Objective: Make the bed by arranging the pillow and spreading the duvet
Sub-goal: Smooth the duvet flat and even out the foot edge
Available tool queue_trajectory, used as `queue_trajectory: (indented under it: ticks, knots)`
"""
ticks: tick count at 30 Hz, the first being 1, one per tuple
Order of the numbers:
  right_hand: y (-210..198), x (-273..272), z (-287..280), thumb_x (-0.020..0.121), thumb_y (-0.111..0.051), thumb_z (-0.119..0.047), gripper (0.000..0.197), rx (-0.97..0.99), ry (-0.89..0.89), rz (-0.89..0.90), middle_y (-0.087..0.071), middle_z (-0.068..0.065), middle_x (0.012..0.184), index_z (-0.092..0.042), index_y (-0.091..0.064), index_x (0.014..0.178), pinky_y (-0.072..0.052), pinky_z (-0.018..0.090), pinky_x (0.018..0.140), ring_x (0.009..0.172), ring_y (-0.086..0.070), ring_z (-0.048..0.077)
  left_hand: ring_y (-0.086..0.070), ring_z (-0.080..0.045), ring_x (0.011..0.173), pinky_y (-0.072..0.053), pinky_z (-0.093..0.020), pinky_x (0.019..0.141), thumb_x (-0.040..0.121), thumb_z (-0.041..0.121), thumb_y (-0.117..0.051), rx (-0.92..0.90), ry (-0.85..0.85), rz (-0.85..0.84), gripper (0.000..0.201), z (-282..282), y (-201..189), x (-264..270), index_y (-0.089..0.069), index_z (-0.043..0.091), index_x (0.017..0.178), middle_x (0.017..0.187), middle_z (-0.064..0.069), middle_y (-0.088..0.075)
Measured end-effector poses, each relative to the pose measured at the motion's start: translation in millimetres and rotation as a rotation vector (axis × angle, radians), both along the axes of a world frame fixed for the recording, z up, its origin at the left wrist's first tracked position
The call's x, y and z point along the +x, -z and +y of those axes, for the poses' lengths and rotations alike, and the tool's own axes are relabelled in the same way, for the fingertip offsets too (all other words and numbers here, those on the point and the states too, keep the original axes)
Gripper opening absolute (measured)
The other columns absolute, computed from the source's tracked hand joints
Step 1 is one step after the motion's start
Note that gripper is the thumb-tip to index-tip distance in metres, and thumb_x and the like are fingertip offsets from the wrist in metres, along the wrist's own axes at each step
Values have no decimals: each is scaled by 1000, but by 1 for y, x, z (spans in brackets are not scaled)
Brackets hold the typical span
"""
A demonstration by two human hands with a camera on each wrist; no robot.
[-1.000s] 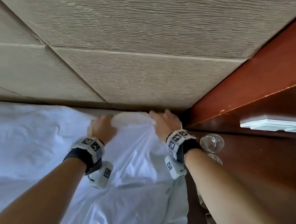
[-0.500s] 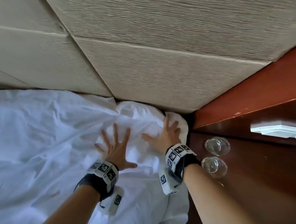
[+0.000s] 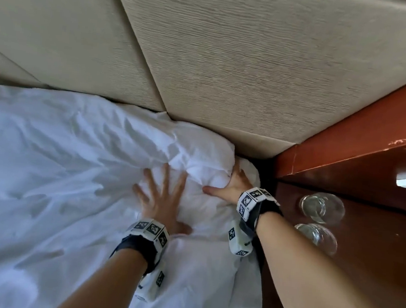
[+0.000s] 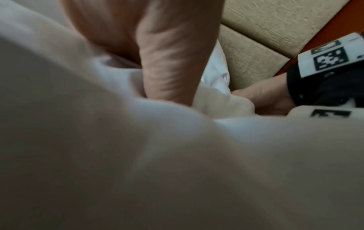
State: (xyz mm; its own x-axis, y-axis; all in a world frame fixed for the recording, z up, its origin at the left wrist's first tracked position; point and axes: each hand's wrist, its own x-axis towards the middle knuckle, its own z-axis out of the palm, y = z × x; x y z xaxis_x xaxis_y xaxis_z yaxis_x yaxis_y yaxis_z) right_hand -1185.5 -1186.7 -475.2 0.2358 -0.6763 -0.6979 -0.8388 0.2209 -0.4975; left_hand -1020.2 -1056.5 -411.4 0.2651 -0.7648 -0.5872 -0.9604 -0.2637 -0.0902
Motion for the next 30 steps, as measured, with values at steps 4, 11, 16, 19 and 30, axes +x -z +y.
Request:
queue_trajectory:
  ticks: [4, 11, 16, 19, 30]
  knots:
    - [-37, 6, 16, 63, -70, -73, 134, -57, -239, 222, -29, 21, 151, -11, 6, 154, -34, 46, 112, 137, -35, 39, 14, -52, 143, -7, -72, 112, 60, 79, -65, 38, -20, 81, 133, 26, -12, -4, 29, 36, 145, 157, -10, 30]
    - [-109, -16, 80, 91, -50, -56, 84, -93, -742, 280, -20, 13, 157, -17, -12, 155, -33, 51, 111, 141, -28, 36, -7, -41, 147, -14, -62, 114, 93, 59, -24, 301, -276, 206, 64, 127, -70, -30, 3, 46, 149, 163, 8, 10]
    - [-183, -20, 116, 97, -48, -40, 50, -130, -902, 217, -47, 9, 142, -17, -40, 141, -46, 42, 100, 126, -52, 32, -34, -28, 141, -28, -43, 117, 102, 36, -30, 165, -492, 311, 50, 194, -146, -46, -30, 22, 150, 157, -2, -30]
    - [-227, -14, 139, 96, -48, -34, 40, -126, -993, 223, -56, 11, 134, -15, -52, 131, -49, 40, 96, 117, -57, 33, -38, -21, 140, -30, -33, 116, 100, 32, -40, 60, -645, 325, 47, 238, -187, -53, -40, 16, 145, 153, -5, -38]
    - [-346, 10, 248, 95, -49, -27, 31, -273, -1224, 134, -47, 3, 64, -19, -47, 66, -33, 25, 51, 54, -44, 19, -51, -26, 126, -40, -34, 107, 98, 29, -46, -92, -983, 211, 41, 397, -287, -88, -45, 17, 138, 142, -8, -43]
